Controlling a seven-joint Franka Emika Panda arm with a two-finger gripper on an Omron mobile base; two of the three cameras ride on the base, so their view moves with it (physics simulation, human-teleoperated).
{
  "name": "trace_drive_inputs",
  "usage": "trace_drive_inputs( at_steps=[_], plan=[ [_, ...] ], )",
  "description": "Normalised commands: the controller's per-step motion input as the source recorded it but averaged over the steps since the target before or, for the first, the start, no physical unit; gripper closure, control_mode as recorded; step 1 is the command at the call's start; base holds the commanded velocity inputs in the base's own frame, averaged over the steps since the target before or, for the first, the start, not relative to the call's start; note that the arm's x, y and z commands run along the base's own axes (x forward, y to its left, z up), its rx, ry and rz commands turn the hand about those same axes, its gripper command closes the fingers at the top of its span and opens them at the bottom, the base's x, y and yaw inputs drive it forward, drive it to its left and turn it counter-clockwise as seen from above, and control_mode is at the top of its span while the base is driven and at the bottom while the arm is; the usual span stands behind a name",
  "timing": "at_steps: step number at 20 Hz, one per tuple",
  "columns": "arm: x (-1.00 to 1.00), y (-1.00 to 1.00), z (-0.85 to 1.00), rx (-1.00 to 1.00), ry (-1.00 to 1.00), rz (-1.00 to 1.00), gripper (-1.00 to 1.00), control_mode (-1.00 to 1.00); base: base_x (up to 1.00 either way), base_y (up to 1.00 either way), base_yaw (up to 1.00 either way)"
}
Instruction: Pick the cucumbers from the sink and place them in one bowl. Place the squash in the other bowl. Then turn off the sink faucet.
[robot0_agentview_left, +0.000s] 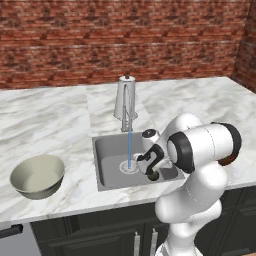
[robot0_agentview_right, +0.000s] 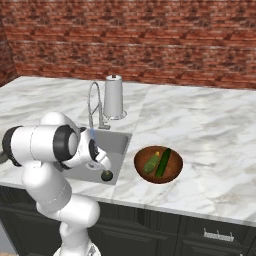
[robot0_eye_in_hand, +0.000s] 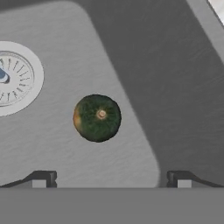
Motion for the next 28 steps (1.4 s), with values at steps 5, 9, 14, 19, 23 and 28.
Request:
trace_drive_inputs(
  at_steps=[5,9,14,19,23,28],
  plan=[
    [0.13,-0.01,-0.33,0.00,0.00,-0.01,-1.00,-1.00,0.00,0.00,0.00],
    [0.15,0.00,-0.32,0.00,0.00,-0.01,-1.00,-1.00,0.00,0.00,0.00],
    [0.24,-0.01,-0.30,0.00,0.00,-0.01,-1.00,-1.00,0.00,0.00,0.00],
    [0.40,0.00,-0.22,0.00,0.00,0.00,-1.00,-1.00,0.00,0.00,0.00],
    [0.33,-0.02,-0.23,0.00,0.00,0.00,-1.00,-1.00,0.00,0.00,0.00],
    [0.07,-0.11,-0.24,0.00,0.00,-0.02,-1.00,-1.00,0.00,0.00,0.00]
  ],
)
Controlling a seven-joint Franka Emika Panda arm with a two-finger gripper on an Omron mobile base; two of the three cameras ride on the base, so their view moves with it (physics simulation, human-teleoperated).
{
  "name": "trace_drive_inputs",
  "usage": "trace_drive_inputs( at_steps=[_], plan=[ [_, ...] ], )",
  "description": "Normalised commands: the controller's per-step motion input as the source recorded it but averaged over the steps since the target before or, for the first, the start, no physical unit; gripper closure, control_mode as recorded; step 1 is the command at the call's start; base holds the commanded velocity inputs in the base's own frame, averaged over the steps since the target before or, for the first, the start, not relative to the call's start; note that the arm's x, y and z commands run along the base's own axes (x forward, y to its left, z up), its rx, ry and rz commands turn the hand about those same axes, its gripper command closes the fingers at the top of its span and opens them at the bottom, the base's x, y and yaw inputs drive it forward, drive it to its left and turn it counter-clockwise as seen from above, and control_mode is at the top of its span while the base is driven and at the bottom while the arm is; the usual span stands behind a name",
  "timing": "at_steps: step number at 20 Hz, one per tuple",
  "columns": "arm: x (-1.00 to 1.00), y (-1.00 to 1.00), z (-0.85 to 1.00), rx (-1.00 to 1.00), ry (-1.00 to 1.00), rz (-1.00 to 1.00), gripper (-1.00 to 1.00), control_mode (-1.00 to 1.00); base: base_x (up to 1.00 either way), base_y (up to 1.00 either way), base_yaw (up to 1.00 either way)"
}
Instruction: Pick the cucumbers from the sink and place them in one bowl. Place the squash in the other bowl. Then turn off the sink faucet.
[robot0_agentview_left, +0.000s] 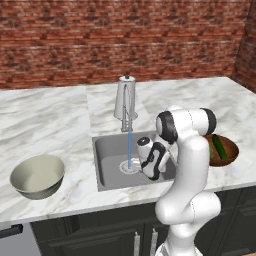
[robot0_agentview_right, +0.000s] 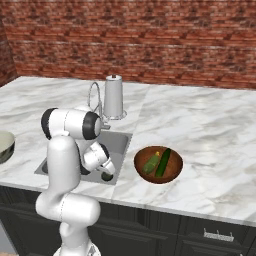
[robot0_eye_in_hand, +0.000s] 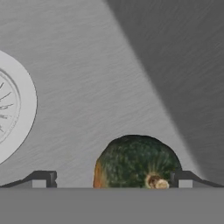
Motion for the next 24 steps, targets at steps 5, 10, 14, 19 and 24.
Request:
trace_drive_inputs(
  at_steps=[5,10,14,19,24],
  plan=[
    [0.00,-0.27,-0.20,0.00,0.00,-0.05,-1.00,-1.00,0.00,0.00,0.00],
    [-0.02,-0.52,-0.18,0.00,0.01,-0.08,-1.00,-1.00,0.00,0.00,0.00],
    [-0.13,-0.49,-0.20,0.00,0.01,-0.08,-1.00,-1.00,0.00,0.00,0.00],
    [-0.38,-0.44,-0.21,0.00,0.03,-0.08,-1.00,-1.00,0.00,0.00,0.00],
    [-0.69,-0.36,-0.16,0.00,0.01,-0.07,-1.00,-1.00,0.00,0.00,0.00]
  ],
)
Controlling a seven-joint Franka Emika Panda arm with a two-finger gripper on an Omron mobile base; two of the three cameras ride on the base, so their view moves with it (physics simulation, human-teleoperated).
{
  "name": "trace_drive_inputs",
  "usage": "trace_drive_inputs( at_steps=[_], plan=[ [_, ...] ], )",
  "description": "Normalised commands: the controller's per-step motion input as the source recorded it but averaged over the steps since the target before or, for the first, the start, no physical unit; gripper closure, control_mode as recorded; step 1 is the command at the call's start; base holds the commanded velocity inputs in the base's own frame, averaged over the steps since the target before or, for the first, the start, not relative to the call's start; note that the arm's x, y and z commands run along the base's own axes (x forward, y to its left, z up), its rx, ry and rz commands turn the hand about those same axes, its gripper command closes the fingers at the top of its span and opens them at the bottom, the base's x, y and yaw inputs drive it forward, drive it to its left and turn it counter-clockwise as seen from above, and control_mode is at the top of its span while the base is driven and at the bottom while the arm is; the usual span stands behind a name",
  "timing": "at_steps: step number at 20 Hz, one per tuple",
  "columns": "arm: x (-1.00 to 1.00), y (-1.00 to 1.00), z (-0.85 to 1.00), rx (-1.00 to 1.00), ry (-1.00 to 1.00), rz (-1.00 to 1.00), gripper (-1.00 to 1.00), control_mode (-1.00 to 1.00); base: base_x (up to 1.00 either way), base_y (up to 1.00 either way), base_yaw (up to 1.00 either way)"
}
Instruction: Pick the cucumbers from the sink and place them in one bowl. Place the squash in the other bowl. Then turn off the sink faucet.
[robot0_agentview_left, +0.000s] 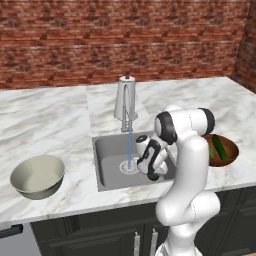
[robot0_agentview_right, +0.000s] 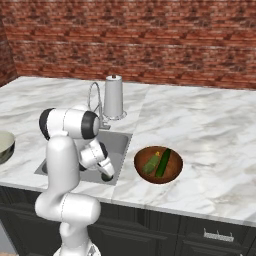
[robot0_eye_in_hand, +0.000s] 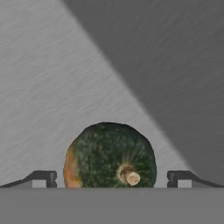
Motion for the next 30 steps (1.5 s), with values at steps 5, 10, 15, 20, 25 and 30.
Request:
trace_drive_inputs(
  at_steps=[5,10,15,20,25,30],
  plan=[
    [-0.62,-0.44,-0.22,0.00,0.00,-0.06,-1.00,-1.00,0.00,0.00,0.00],
    [-0.10,-0.50,-0.43,0.00,0.00,-0.04,1.00,-1.00,0.00,0.00,0.00],
    [0.00,-0.46,-0.46,0.00,0.00,0.00,1.00,-1.00,0.00,0.00,0.00],
    [0.00,-0.03,-0.17,0.00,-0.01,0.00,1.00,-1.00,0.00,0.00,0.00],
    [0.00,0.00,0.04,0.03,-0.10,0.00,1.00,-1.00,0.00,0.00,0.00],
    [-0.10,0.00,0.55,0.03,-0.24,0.00,1.00,-1.00,0.00,0.00,0.00]
  ],
)
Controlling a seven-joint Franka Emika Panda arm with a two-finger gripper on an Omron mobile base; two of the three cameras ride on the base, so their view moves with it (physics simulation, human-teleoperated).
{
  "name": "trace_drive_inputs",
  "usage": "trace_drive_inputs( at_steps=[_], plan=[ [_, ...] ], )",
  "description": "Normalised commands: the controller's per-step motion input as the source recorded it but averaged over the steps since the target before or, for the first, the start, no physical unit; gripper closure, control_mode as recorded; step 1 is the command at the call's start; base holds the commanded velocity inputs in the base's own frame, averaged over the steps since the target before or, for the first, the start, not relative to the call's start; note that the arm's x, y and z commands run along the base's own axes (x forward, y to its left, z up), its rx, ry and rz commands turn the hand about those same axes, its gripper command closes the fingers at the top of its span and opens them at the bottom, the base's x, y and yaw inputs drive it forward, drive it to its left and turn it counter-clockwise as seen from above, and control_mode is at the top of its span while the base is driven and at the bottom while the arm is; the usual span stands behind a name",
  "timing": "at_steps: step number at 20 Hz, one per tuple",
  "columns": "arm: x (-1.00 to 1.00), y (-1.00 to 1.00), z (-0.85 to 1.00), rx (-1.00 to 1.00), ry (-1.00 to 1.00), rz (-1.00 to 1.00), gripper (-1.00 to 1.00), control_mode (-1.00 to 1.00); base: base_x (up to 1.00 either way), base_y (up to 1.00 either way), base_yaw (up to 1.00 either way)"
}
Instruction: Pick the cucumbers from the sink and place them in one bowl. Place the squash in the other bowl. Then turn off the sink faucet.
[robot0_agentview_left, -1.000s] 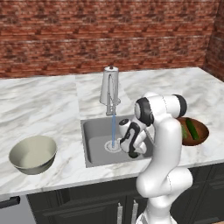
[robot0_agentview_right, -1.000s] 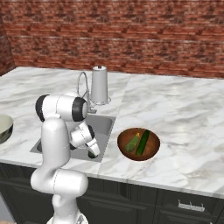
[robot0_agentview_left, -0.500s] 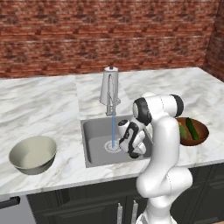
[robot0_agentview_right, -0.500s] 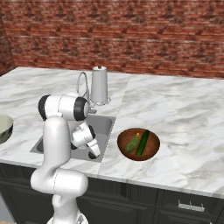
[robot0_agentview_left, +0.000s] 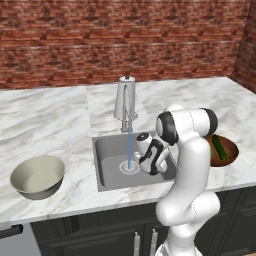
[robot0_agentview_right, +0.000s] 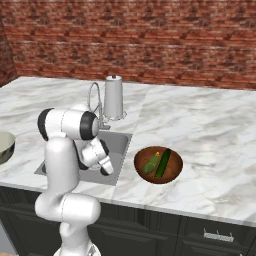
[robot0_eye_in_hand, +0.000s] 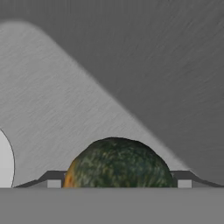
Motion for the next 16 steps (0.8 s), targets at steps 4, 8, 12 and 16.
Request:
trace_drive_inputs(
  at_steps=[4,8,12,16],
  plan=[
    [-0.21,0.00,0.88,0.00,-0.19,0.00,1.00,-1.00,0.00,0.00,0.00],
    [-0.26,0.00,1.00,0.00,-0.12,0.00,1.00,-1.00,0.00,0.00,0.00],
    [-0.32,0.00,1.00,0.00,-0.08,0.00,1.00,-1.00,0.00,0.00,0.00],
    [-0.42,0.00,1.00,0.00,-0.07,0.00,1.00,-1.00,0.00,0.00,0.00]
  ],
)
